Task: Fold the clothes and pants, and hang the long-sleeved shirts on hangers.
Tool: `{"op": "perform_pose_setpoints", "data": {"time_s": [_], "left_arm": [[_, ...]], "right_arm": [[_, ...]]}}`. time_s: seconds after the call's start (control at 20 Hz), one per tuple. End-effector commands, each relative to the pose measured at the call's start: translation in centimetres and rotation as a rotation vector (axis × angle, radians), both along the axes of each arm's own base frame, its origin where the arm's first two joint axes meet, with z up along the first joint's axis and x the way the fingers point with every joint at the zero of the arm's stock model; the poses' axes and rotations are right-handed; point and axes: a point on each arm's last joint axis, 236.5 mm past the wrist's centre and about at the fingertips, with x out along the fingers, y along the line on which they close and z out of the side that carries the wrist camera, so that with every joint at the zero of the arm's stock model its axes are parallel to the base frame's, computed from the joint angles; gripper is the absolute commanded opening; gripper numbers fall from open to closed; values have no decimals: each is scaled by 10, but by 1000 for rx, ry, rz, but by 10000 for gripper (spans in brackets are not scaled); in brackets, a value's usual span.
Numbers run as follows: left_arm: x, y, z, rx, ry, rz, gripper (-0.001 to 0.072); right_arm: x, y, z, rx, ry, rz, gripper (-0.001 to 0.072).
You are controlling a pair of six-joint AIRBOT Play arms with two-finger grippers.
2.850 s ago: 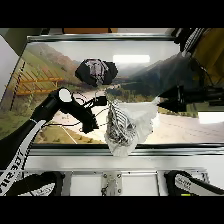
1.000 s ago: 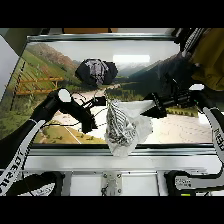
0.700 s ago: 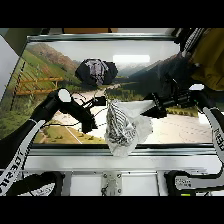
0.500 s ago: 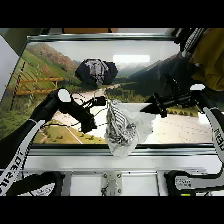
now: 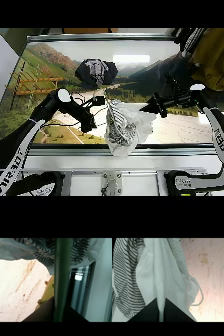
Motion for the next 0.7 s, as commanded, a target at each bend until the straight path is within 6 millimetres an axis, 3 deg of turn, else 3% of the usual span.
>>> {"op": "perform_pose_setpoints", "data": {"time_s": [0.0,0.25,0.3,0.35,0.65], "left_arm": [[0,0,0,1,0,-2,12],[-2,2,-1,9,4,-8,38],[-2,2,-1,9,5,-6,286],[0,2,-1,14,14,20,440],[2,7,-1,51,83,149,443]], "right_arm": [[0,0,0,0,2,-1,18],[0,0,0,0,2,-1,17],[0,0,0,0,2,-2,16],[1,0,0,-1,1,-3,16],[5,0,-2,-9,-4,-22,13]]}}
